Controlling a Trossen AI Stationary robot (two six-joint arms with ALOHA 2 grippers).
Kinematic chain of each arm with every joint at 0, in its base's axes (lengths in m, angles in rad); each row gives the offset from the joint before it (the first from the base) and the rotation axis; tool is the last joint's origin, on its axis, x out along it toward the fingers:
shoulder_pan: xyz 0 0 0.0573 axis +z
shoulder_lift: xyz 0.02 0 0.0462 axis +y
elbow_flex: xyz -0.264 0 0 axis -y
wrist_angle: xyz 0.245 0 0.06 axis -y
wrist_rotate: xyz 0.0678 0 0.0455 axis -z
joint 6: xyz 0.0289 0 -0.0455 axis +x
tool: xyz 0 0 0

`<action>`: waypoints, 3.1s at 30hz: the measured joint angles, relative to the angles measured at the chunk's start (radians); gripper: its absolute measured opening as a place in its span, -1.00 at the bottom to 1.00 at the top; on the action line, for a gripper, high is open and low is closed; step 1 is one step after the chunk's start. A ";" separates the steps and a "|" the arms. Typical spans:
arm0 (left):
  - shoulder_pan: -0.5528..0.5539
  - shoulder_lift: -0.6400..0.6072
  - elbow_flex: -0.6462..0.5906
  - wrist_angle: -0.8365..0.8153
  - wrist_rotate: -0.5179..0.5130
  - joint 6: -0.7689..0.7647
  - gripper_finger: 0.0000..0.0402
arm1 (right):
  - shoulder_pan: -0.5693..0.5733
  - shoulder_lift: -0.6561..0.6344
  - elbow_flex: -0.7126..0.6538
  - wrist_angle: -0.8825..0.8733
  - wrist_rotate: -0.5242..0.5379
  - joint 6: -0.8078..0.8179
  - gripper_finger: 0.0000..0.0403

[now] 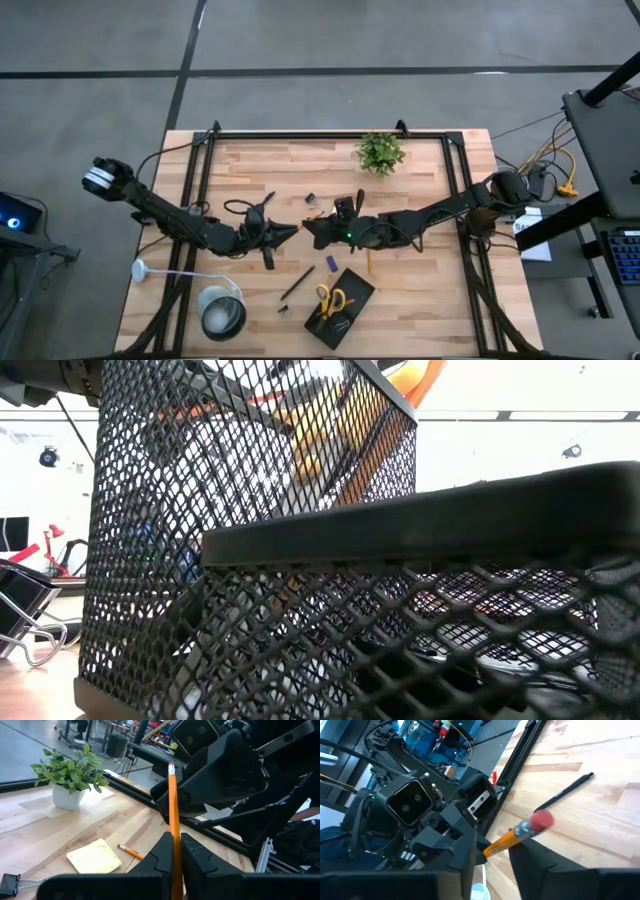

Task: Pick and place office supplies into organizer
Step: Put the left pencil into the desk organizer

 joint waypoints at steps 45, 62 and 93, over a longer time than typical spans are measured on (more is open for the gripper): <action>0.006 -0.057 -0.006 0.011 0.085 0.056 -0.85 | 0.371 -0.367 0.005 -0.940 -0.040 0.437 -0.57; 0.033 -0.061 -0.006 0.026 0.082 0.087 -0.32 | 0.636 -0.127 0.007 -0.869 -0.311 0.763 -0.19; 0.040 -0.052 -0.005 -0.015 0.047 0.059 -0.32 | 0.816 0.713 0.799 -1.608 0.282 1.042 -0.24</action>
